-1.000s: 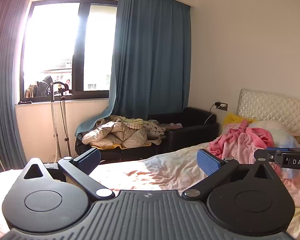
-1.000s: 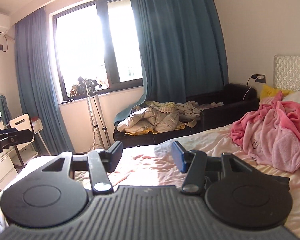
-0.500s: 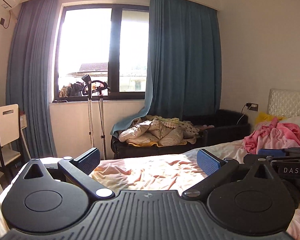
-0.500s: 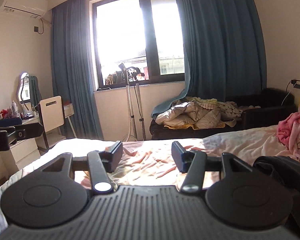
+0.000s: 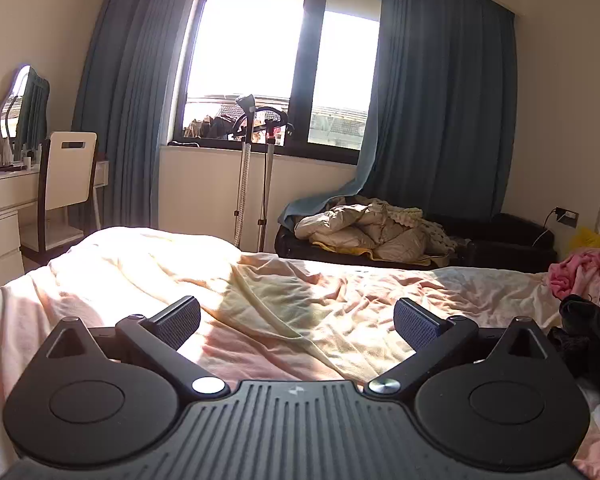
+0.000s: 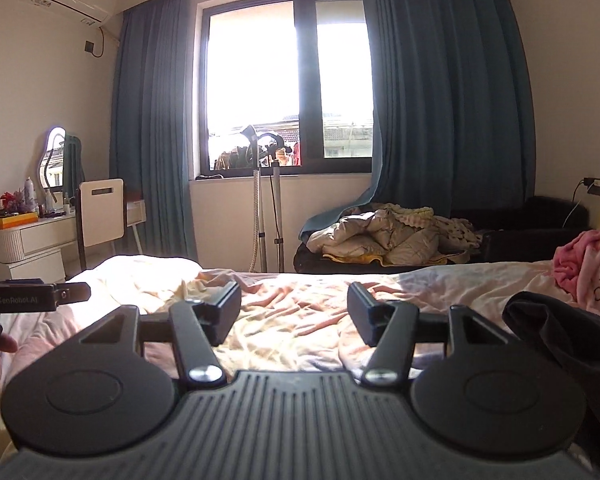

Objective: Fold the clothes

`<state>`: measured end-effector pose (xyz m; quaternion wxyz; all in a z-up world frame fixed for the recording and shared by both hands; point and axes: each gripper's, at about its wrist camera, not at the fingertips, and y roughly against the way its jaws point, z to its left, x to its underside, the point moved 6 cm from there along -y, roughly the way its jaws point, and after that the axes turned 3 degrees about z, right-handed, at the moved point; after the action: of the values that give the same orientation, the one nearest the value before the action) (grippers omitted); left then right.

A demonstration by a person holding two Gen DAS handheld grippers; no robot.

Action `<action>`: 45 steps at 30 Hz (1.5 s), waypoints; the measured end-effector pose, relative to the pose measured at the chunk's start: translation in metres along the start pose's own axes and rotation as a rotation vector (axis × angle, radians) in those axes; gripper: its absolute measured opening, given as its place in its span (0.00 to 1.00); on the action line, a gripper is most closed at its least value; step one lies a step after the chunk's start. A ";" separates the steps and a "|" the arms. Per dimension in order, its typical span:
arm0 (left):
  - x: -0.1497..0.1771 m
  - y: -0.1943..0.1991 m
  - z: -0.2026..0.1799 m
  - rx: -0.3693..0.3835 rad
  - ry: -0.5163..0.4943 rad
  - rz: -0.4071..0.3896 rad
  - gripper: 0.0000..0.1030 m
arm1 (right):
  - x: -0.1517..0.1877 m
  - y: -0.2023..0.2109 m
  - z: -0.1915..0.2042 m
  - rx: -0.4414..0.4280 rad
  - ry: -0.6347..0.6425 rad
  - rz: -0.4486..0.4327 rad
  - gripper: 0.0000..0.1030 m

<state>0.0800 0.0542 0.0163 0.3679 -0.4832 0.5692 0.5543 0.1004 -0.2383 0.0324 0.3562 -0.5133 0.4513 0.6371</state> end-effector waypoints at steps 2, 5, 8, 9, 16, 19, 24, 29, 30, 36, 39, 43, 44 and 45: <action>0.000 0.001 -0.005 0.001 -0.002 -0.022 1.00 | 0.009 -0.003 -0.005 -0.007 -0.021 0.009 0.59; 0.001 -0.001 -0.018 0.010 -0.036 -0.028 1.00 | 0.023 -0.009 -0.009 -0.005 -0.026 0.028 0.59; 0.010 -0.003 -0.027 0.015 -0.060 -0.007 1.00 | 0.032 -0.014 -0.013 0.000 -0.044 0.040 0.59; 0.013 -0.005 -0.028 0.013 -0.059 0.006 1.00 | 0.035 -0.017 -0.014 0.004 -0.048 0.043 0.59; 0.023 -0.013 -0.032 0.001 -0.073 0.051 1.00 | 0.043 -0.025 -0.011 0.007 -0.037 0.051 0.59; 0.023 -0.011 -0.031 0.008 -0.067 0.052 1.00 | 0.045 -0.025 -0.010 0.006 -0.036 0.055 0.59; 0.021 -0.002 -0.033 0.017 -0.082 0.028 1.00 | 0.043 -0.023 -0.008 -0.015 -0.045 0.036 0.59; 0.020 -0.001 -0.035 0.016 -0.092 0.014 1.00 | 0.043 -0.023 -0.003 -0.023 -0.030 0.033 0.61; 0.020 0.000 -0.035 0.018 -0.086 0.014 1.00 | 0.043 -0.023 -0.004 -0.023 -0.033 0.032 0.62; 0.021 0.002 -0.034 0.016 -0.064 0.008 1.00 | 0.043 -0.021 -0.007 -0.006 -0.033 0.015 0.72; 0.020 0.002 -0.033 0.009 -0.059 0.008 1.00 | 0.043 -0.021 -0.007 -0.007 -0.042 0.016 0.76; 0.021 0.001 -0.033 0.002 -0.057 0.015 1.00 | 0.045 -0.021 -0.008 -0.002 -0.049 0.016 0.84; 0.021 0.001 -0.033 0.001 -0.056 0.017 1.00 | 0.045 -0.022 -0.008 -0.002 -0.049 0.016 0.87; 0.021 0.001 -0.033 0.000 -0.055 0.018 1.00 | 0.046 -0.022 -0.008 -0.001 -0.049 0.017 0.89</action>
<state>0.0776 0.0183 0.0005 0.3785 -0.4627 0.5629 0.5707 0.1133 -0.2387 -0.0174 0.3614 -0.4939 0.4463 0.6528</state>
